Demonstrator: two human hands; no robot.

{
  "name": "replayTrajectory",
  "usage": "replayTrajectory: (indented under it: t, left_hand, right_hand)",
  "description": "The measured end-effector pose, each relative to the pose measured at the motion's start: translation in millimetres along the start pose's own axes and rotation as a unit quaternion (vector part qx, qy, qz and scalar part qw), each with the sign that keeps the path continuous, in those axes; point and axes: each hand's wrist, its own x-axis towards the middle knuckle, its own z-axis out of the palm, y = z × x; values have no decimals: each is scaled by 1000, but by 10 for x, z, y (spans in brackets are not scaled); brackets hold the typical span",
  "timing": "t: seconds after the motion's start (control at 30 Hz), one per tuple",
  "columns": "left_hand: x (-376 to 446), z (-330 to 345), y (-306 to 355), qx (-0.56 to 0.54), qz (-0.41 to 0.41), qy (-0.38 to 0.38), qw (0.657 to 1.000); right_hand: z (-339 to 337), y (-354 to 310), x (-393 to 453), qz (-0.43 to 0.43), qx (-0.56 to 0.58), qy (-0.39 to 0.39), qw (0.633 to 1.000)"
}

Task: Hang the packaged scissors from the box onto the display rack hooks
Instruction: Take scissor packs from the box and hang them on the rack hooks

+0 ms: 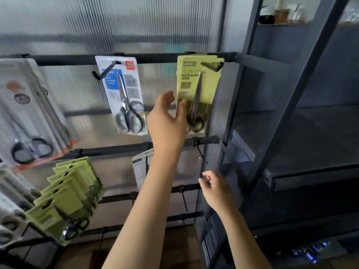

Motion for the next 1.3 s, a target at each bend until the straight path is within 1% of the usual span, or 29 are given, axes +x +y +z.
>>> replayTrajectory:
  t: [0.07, 0.13, 0.2, 0.3, 0.37, 0.43, 0.5, 0.6, 0.7, 0.8, 0.87, 0.97, 1.07, 1.17, 1.23, 1.3]
  left_hand:
    - [-196, -143, -102, 59, 60, 21, 996]
    - [-429, -303, -249, 165, 115, 57, 978]
    - [-701, -498, -453, 244, 137, 72, 957]
    - [-1194, -864, -824, 301, 133, 66, 942]
    - [-1553, -1134, -1105, 335, 102, 60, 935]
    - [-1906, -1424, -1412, 372, 46, 38, 926]
    - [-2237, -1732, -1693, 407, -25, -3, 913]
    - [-2619, -2173, -2030, 437, -131, -66, 887]
    - [-2923, -2528, -2345, 461, -222, -132, 849]
    - [-3214, -2824, -2695, 484, -279, -198, 806]
    - [-3430, -2997, -2989, 491, -317, -243, 774]
    - [-3816, -3222, -3514, 503, -357, -303, 726]
    - [-4220, -3353, -4059, 511, -394, -349, 680]
    - [-4570, -3388, -4610, 522, -414, -393, 634]
    - [-4755, -3361, -4987, 528, -420, -412, 612]
    - [-4893, -3312, -5381, 534, -422, -419, 601]
  right_hand:
    - [189, 64, -79, -7, -33, -12, 999]
    - [427, 103, -182, -19, -60, -42, 997]
    - [691, 119, -311, -7, -80, -95, 992]
    - [1125, 109, -569, -1, -93, -173, 981]
    - [1435, 127, -776, -35, -121, -199, 972]
    - [1712, 110, -999, -66, -162, -216, 961]
    - [1938, 74, -1227, -74, -186, -249, 948]
    - [2244, 20, -1505, -85, -231, -314, 917]
    - [2583, -2, -1738, -105, -252, -340, 900]
    - [2992, 60, -1918, -124, -264, -365, 884]
    - [3293, 171, -1991, -130, -283, -394, 865]
    - [3765, 445, -2080, -140, -324, -435, 828]
    - [4239, 809, -2139, -157, -375, -469, 784]
    - [4722, 1192, -2153, -197, -413, -487, 744]
    - [5065, 1443, -2110, -230, -430, -493, 721]
    - [5439, 1685, -2024, -262, -438, -493, 705]
